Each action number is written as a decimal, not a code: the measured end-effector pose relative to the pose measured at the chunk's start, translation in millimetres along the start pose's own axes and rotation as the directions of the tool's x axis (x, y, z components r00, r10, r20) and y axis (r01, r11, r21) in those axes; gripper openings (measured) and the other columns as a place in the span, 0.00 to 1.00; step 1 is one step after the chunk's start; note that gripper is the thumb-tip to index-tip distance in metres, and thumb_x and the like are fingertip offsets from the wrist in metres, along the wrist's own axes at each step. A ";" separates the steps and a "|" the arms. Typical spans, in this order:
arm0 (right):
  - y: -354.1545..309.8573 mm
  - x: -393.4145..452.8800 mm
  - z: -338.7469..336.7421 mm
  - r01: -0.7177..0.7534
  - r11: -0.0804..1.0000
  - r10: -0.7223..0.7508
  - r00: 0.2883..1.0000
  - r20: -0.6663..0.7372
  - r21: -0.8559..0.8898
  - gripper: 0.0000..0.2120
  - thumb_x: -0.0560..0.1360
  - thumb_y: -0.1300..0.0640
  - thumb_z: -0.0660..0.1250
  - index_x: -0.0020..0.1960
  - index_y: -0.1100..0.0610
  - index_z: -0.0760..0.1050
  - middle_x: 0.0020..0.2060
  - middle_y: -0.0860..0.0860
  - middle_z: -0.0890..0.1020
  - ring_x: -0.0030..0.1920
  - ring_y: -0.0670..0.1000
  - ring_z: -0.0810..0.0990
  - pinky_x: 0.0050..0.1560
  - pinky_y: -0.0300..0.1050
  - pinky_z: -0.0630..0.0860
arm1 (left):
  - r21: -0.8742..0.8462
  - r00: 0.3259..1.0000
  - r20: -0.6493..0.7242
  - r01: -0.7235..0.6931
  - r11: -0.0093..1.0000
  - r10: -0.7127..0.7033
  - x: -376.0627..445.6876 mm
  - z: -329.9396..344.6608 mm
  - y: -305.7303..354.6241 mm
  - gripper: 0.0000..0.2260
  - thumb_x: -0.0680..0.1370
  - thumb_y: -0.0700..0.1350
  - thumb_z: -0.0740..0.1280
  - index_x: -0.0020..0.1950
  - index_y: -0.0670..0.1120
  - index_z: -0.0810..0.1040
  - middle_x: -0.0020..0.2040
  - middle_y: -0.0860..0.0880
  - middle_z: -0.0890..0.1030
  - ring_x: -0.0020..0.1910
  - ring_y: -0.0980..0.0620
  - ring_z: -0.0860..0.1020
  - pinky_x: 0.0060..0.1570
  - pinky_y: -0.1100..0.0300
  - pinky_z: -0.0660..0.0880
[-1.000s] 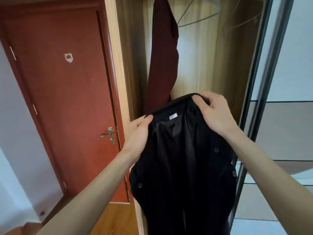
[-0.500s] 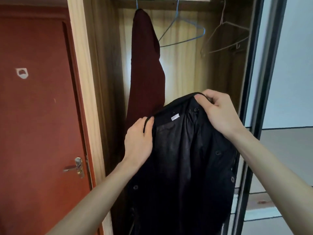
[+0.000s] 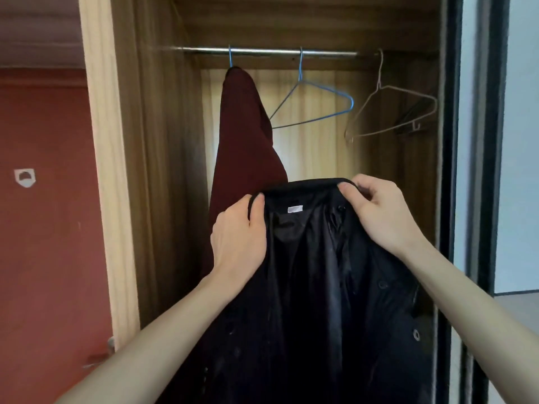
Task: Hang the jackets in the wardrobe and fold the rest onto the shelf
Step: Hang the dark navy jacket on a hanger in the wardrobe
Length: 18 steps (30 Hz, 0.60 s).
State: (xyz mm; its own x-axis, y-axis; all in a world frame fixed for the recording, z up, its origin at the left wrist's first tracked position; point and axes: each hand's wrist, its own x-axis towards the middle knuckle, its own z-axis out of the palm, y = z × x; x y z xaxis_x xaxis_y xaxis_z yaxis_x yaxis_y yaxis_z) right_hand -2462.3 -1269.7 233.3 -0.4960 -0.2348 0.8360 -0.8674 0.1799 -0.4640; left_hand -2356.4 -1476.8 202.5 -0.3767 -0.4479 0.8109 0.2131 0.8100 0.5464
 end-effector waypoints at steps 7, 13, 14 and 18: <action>12.0 57.9 -4.7 0.017 0.997 -0.018 1.000 -0.008 -0.081 0.23 0.82 0.48 0.66 0.32 0.54 0.67 0.26 0.47 0.69 0.33 0.51 0.67 0.37 0.49 0.65 | 0.065 0.991 -0.081 -0.104 0.992 0.109 65.9 0.5 36.6 0.21 0.86 0.52 0.59 0.33 0.50 0.64 0.30 0.54 0.70 0.33 0.49 0.70 0.38 0.51 0.65; 19.2 97.9 -7.7 0.021 0.994 -0.030 0.996 -0.080 -0.105 0.21 0.82 0.47 0.65 0.33 0.55 0.68 0.28 0.52 0.73 0.36 0.60 0.73 0.41 0.53 0.73 | 0.181 0.977 -0.099 -0.169 0.969 0.189 110.8 10.7 62.3 0.22 0.86 0.52 0.59 0.33 0.49 0.65 0.32 0.52 0.73 0.37 0.44 0.73 0.39 0.51 0.65; 21.3 104.2 -7.6 0.029 0.993 -0.037 0.997 -0.070 -0.115 0.22 0.82 0.48 0.65 0.34 0.56 0.67 0.29 0.54 0.73 0.37 0.61 0.73 0.41 0.54 0.73 | 0.188 0.978 -0.101 -0.161 0.969 0.182 117.5 13.1 64.7 0.22 0.86 0.53 0.59 0.33 0.49 0.65 0.32 0.52 0.73 0.36 0.45 0.73 0.39 0.51 0.65; 36.2 124.2 -5.7 0.012 0.996 -0.016 0.999 -0.050 -0.089 0.22 0.83 0.50 0.65 0.34 0.60 0.66 0.30 0.59 0.72 0.37 0.61 0.71 0.36 0.50 0.65 | 0.226 0.979 -0.036 -0.186 0.956 0.200 144.6 23.1 78.4 0.23 0.86 0.52 0.59 0.31 0.50 0.63 0.31 0.52 0.71 0.36 0.45 0.72 0.40 0.51 0.66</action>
State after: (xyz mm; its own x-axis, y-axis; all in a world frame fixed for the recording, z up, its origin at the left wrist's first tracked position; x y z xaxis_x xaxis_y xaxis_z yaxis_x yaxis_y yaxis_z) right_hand -2555.1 -1286.9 322.0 -0.4793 -0.1901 0.8568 -0.8659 0.2616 -0.4263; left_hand -2415.0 -1469.4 357.8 -0.2935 -0.2907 0.9107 0.0703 0.9435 0.3238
